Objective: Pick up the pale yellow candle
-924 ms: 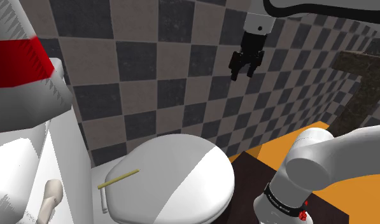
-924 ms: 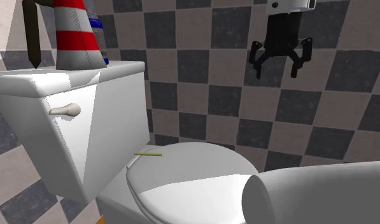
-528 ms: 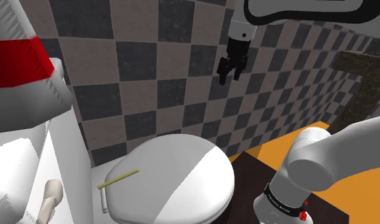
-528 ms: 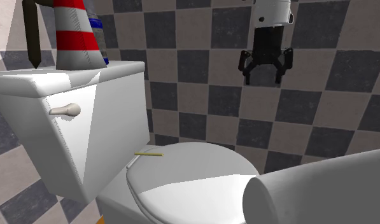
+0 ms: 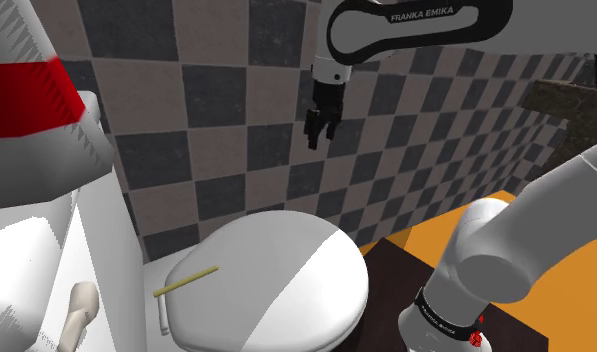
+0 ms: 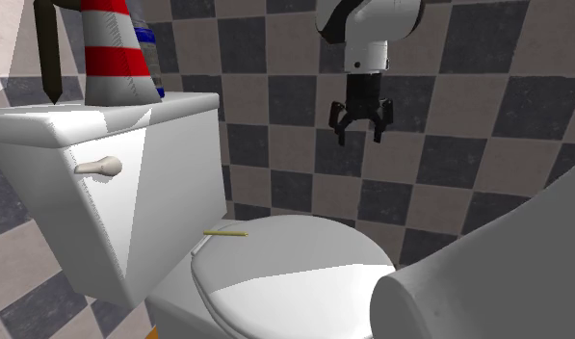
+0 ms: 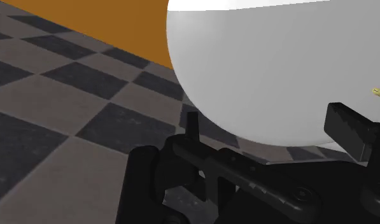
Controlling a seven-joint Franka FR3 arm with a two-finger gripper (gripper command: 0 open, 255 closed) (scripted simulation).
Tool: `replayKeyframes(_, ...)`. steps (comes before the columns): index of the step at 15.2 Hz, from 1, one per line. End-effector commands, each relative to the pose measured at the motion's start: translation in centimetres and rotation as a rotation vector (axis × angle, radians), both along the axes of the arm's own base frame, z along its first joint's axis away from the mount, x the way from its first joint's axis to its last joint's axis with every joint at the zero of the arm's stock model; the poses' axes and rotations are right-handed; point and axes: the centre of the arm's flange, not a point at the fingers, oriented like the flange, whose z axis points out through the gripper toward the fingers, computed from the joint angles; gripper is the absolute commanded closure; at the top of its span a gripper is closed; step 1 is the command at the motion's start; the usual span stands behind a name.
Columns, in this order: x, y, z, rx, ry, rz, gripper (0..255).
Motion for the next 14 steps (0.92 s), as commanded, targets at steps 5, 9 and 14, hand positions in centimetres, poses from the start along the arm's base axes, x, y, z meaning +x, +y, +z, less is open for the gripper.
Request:
replayKeyframes(5, 4.8, 5.1, -4.3, 0.015, 0.042, 0.188, 0)
replayKeyframes(9, 7.3, 8.8, -7.3, 0.025, 0.071, 0.311, 0)
replayKeyframes(14, 9.7, 13.9, -11.1, 0.037, 0.107, 0.465, 0)
